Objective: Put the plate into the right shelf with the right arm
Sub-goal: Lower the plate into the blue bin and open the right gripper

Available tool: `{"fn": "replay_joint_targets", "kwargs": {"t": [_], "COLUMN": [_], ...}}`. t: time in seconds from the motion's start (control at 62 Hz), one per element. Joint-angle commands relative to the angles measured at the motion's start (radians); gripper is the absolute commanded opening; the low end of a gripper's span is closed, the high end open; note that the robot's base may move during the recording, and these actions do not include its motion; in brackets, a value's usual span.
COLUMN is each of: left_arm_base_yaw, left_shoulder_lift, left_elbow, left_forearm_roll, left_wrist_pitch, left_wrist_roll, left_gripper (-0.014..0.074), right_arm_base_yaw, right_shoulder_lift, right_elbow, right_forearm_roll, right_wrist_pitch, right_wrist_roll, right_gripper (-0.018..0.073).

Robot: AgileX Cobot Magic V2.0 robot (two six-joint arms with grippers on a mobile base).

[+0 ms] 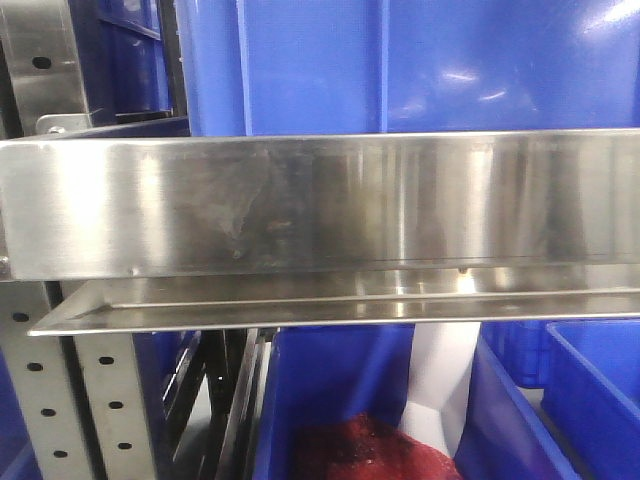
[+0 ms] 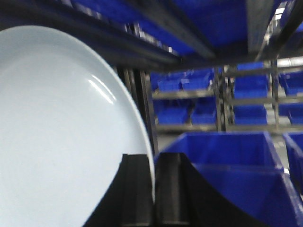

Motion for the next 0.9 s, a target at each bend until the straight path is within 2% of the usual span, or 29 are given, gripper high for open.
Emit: {"fn": "replay_joint_targets", "kwargs": {"t": [0.0,0.129,0.21,0.419,0.467,0.757,0.886], "left_arm_base_yaw": [-0.007,-0.007,-0.007,-0.007,-0.007,-0.007,-0.007], "left_shoulder_lift": [-0.004,-0.004,-0.004,-0.004,-0.004,-0.004,-0.004], "left_elbow": [0.010,0.010,0.010,0.010,0.010,0.010,0.010], "left_forearm_roll": [-0.002,-0.002,-0.002,-0.002,-0.002,-0.002,-0.002], "left_wrist_pitch": [-0.086,-0.086,-0.086,-0.086,-0.086,-0.086,-0.086], "left_wrist_roll": [-0.006,-0.006,-0.006,-0.006,-0.006,-0.006,-0.006], "left_gripper": [-0.0047,-0.0047,-0.0047,-0.0047,-0.0047,-0.0047,-0.0047], "right_arm_base_yaw": [0.001,0.001,0.001,0.001,0.001,0.001,0.001], "right_shoulder_lift": [0.109,0.237,0.301,0.367,0.370,0.364,0.334], "right_elbow": [-0.085,-0.132,-0.157,-0.172,-0.172,-0.172,-0.172], "right_forearm_roll": [0.002,0.002,0.002,0.005,0.005,0.005,0.005], "right_wrist_pitch": [-0.069,-0.077,-0.071,-0.070,-0.070,-0.054,-0.001], "right_wrist_roll": [-0.034,-0.038,-0.038,-0.038,-0.038,-0.038,-0.038], "right_gripper": [0.0056,0.0063,0.0136,0.0655,0.0632,0.0634,0.0634]}}
